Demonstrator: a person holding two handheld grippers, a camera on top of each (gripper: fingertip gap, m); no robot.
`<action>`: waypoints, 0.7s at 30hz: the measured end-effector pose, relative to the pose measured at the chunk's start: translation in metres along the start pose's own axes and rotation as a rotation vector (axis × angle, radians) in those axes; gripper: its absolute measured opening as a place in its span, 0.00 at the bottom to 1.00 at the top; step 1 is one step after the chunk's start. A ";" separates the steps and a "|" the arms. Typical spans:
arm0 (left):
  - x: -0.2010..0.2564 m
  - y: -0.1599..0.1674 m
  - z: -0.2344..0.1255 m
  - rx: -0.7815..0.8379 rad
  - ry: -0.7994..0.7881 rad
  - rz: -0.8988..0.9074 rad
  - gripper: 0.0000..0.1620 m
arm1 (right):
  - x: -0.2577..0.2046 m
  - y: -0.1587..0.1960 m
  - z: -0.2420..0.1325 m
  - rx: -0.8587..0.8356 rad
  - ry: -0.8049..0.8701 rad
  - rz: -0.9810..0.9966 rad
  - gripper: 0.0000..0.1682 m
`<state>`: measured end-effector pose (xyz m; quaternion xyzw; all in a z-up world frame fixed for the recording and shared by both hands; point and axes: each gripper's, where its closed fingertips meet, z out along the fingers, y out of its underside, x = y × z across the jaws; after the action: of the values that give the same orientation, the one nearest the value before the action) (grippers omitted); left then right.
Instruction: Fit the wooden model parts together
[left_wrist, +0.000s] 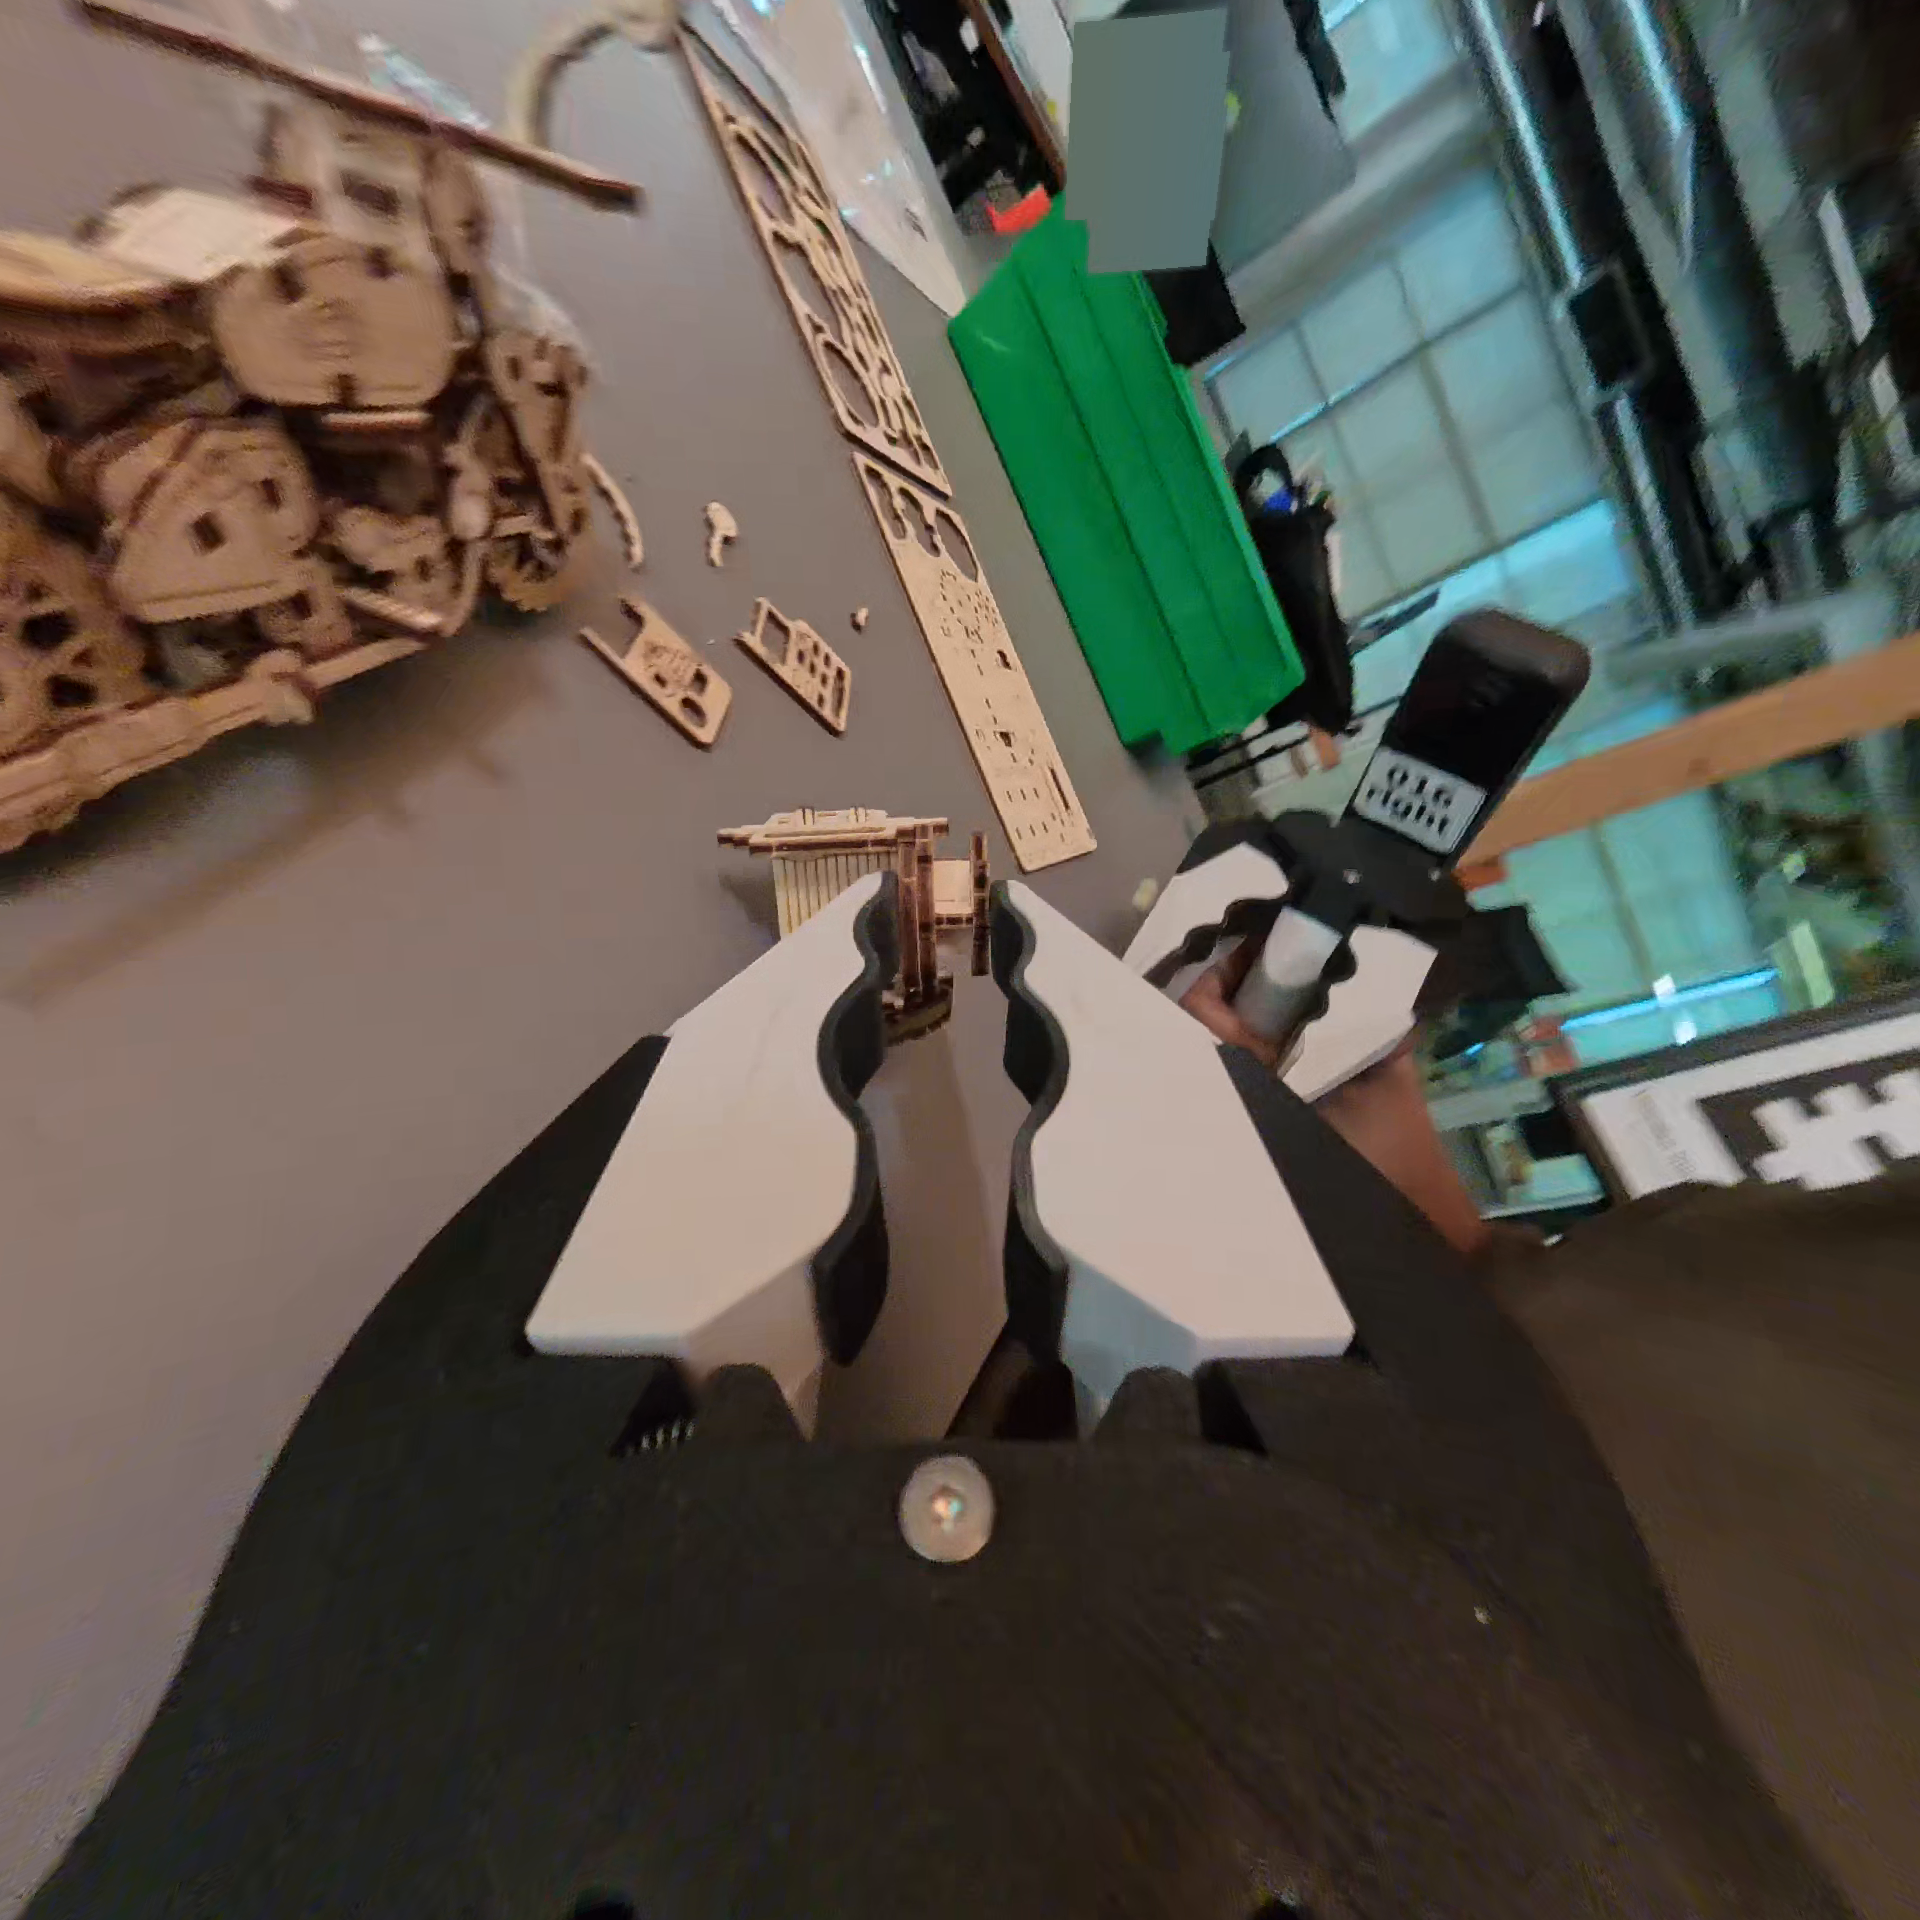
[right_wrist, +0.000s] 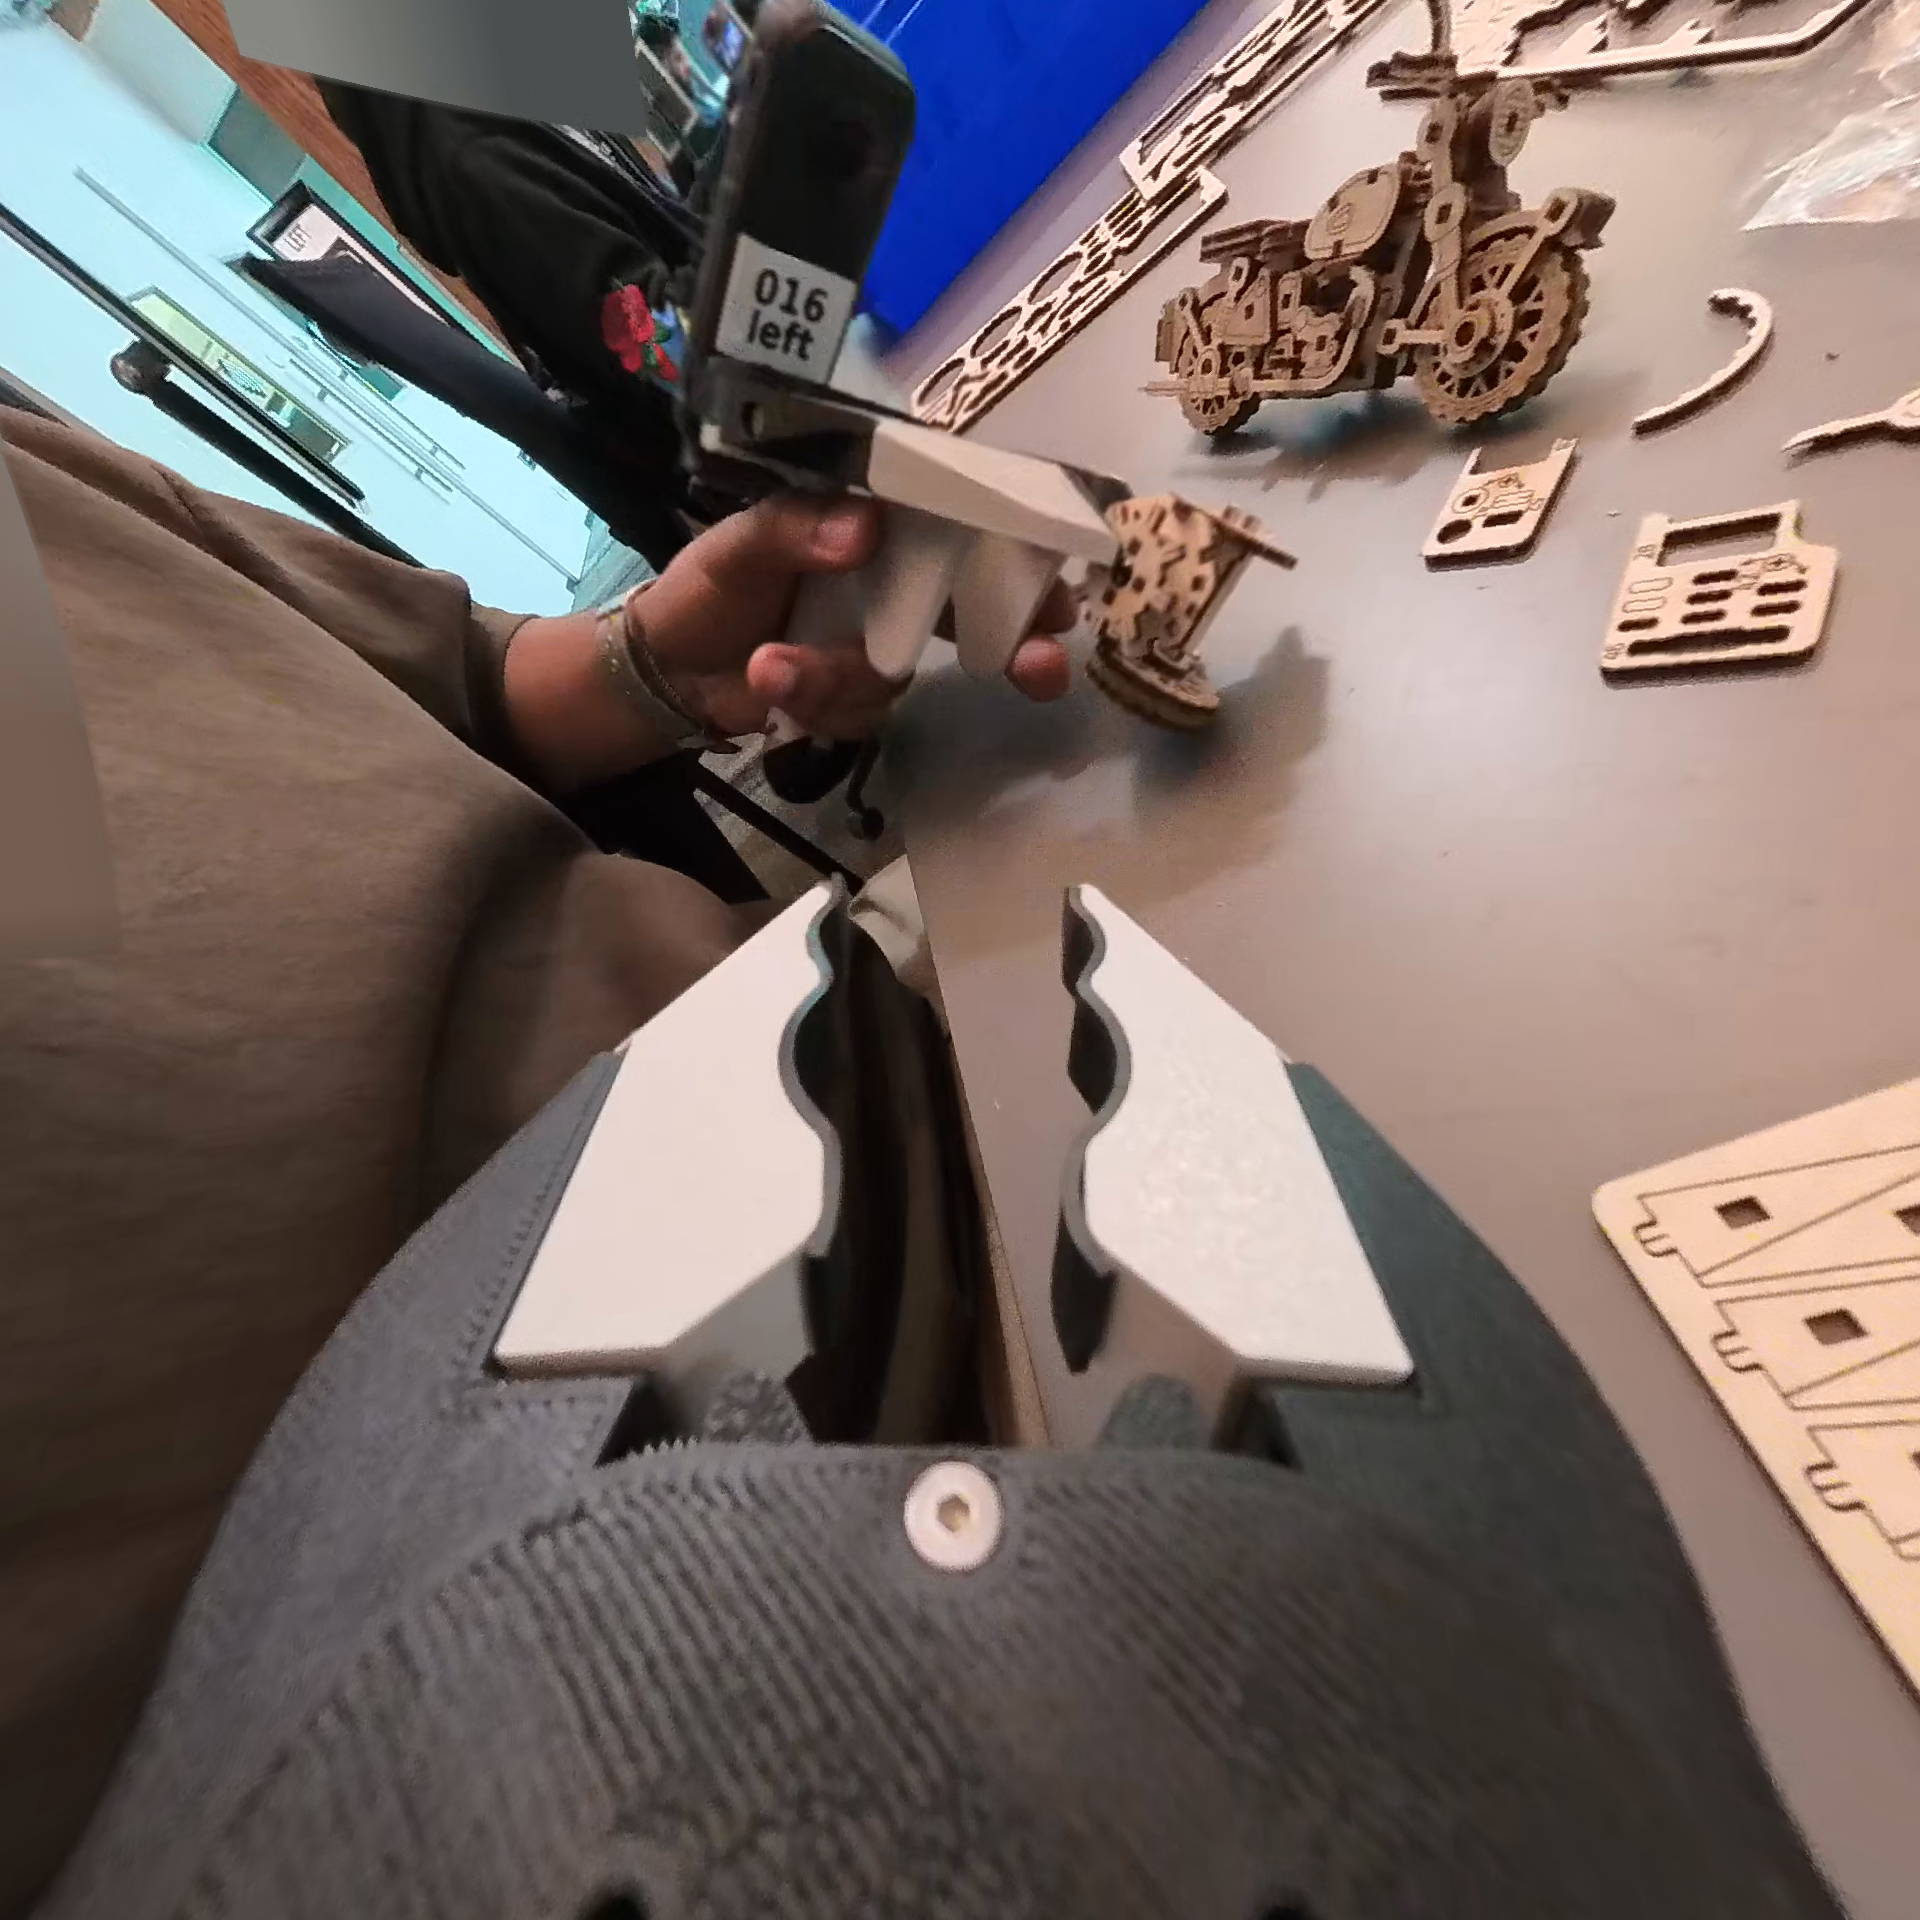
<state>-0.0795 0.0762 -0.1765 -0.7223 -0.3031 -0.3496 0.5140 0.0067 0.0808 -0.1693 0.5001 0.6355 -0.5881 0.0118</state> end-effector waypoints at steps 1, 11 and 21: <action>-0.002 -0.002 -0.001 0.007 0.009 -0.047 0.08 | 0.000 0.000 0.000 -0.001 0.002 -0.003 0.24; 0.012 0.005 0.005 -0.023 0.037 0.094 0.20 | 0.005 0.001 0.000 -0.002 0.031 0.006 0.22; 0.007 0.005 0.005 -0.050 0.012 0.142 0.22 | 0.007 0.000 0.000 0.004 0.049 -0.002 0.21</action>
<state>-0.0706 0.0803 -0.1742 -0.7525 -0.2391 -0.3242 0.5210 0.0033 0.0852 -0.1729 0.5137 0.6349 -0.5770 -0.0051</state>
